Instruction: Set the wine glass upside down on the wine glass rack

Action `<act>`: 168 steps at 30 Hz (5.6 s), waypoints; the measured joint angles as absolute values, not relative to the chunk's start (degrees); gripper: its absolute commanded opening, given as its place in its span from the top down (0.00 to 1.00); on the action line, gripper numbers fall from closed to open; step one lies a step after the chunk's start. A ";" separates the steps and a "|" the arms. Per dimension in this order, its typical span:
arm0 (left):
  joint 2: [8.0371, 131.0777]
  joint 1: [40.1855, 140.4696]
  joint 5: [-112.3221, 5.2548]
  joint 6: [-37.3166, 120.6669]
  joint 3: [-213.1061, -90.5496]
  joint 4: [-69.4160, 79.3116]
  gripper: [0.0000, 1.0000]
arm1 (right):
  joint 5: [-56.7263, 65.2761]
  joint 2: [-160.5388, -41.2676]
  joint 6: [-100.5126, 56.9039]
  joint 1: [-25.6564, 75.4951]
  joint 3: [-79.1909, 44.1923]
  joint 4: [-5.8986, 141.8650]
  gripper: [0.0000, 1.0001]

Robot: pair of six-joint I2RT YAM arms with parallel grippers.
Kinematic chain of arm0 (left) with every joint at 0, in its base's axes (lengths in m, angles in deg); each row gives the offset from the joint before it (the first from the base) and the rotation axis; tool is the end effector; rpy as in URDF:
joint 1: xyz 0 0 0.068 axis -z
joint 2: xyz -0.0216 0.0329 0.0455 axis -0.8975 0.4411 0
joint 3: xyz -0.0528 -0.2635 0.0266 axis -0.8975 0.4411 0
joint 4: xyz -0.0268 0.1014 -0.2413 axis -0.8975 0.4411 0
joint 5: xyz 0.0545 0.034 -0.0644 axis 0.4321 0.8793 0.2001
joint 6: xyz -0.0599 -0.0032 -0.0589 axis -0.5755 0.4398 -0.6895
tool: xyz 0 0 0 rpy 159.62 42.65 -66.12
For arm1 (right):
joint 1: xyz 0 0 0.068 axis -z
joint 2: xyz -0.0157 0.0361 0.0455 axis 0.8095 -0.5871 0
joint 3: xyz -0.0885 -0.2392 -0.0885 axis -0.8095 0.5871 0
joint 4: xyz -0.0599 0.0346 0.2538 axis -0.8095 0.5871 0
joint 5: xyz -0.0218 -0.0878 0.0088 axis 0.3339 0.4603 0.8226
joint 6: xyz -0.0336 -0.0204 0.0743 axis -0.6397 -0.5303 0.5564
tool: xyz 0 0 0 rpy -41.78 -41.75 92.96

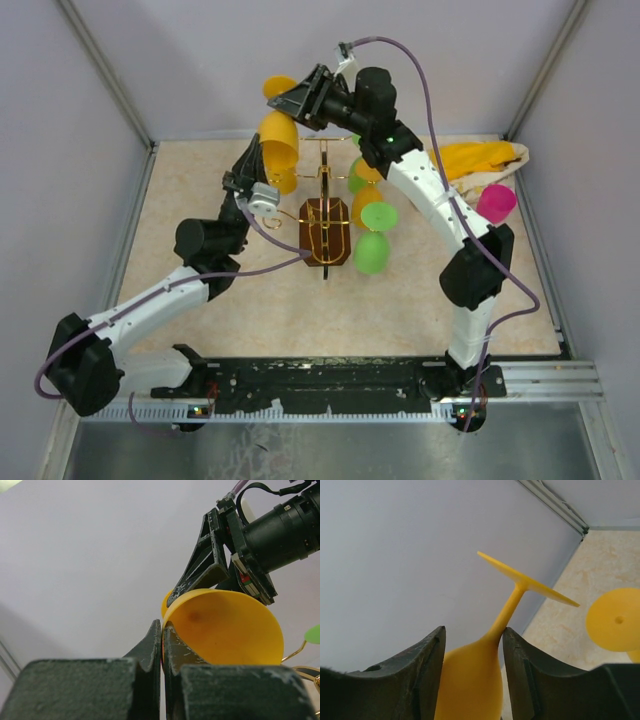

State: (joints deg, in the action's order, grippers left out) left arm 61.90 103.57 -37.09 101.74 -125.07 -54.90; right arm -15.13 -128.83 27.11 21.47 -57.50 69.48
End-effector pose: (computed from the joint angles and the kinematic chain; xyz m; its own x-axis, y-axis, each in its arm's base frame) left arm 0.2260 -0.1744 0.4107 0.7357 0.3522 -0.5785 -0.0036 0.8562 0.5166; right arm 0.3884 0.2880 0.4593 -0.6744 0.4425 -0.5911 -0.5402 0.2500 0.8035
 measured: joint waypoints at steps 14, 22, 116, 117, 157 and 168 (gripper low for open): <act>63.25 104.62 -34.70 102.88 -125.04 -58.51 1.00 | -12.64 -128.86 25.88 22.04 -58.66 71.33 0.91; 61.46 104.60 -33.96 102.53 -122.82 -58.53 1.00 | -13.47 -128.86 23.63 21.73 -58.81 72.58 0.79; 52.56 107.88 -27.34 83.65 -126.82 -32.13 0.04 | -6.21 -125.27 -7.52 21.34 -63.64 86.46 1.00; 52.65 107.88 -26.62 82.90 -127.95 -31.03 0.04 | -5.58 -123.41 -9.07 21.21 -61.30 86.06 1.00; 60.37 90.66 -42.88 58.45 -148.34 -2.75 0.02 | 35.88 -81.56 -28.37 -10.01 0.40 62.09 1.00; 65.72 85.70 -52.30 57.53 -148.34 -0.81 0.02 | 39.36 -85.05 -34.90 -10.81 11.96 38.85 1.00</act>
